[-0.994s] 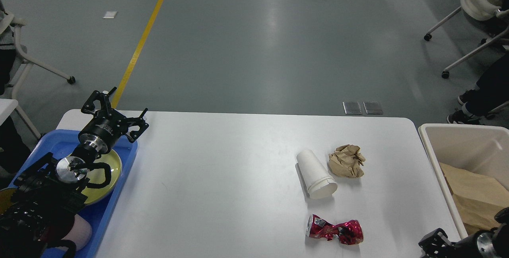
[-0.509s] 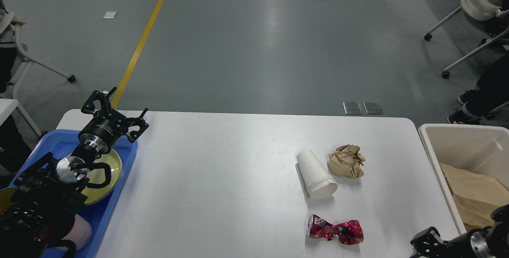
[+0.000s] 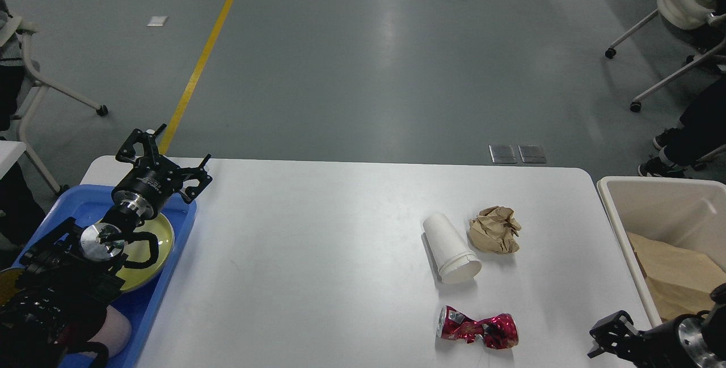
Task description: Tidy desktop
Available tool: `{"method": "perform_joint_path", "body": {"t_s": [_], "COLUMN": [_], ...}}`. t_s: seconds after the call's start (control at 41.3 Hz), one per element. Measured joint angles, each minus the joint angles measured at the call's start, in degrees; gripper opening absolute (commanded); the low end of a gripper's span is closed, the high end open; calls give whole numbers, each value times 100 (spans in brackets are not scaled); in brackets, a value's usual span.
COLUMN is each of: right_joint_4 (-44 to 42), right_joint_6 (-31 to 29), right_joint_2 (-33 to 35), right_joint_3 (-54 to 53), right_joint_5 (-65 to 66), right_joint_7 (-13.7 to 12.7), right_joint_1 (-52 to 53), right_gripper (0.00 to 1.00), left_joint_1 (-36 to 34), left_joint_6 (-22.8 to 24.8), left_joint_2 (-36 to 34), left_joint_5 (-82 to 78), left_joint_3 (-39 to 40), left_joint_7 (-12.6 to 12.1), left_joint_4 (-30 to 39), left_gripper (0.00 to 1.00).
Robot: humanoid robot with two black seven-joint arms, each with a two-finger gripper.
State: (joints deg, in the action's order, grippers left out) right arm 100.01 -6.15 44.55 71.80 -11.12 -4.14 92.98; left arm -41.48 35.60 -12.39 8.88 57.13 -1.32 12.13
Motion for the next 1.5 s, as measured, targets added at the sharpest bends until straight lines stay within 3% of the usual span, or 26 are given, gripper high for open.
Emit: {"method": "perform_joint_path", "body": {"t_s": [0.921,1.357,1.503], "right_joint_4": [-2,-2,-2], "right_joint_6": [-659,-459,-172], "right_joint_2": [-51,-378,-398], "right_joint_3": [473,257,-119], "right_joint_5": [-260,-570,-660], "right_joint_7": [-43,-35,-18], "right_joint_1": [320,-395,-723], "right_gripper": [97,96,88], "left_joint_1": [0,0,0], "left_joint_6": [0,0,0], "left_joint_2": [0,0,0], "left_joint_5": [-4,-4,-3], "left_joint_3": [0,0,0], "left_joint_7": [0,0,0], "left_joint_4": [4,7,7], "left_gripper": [100,100,100]}}
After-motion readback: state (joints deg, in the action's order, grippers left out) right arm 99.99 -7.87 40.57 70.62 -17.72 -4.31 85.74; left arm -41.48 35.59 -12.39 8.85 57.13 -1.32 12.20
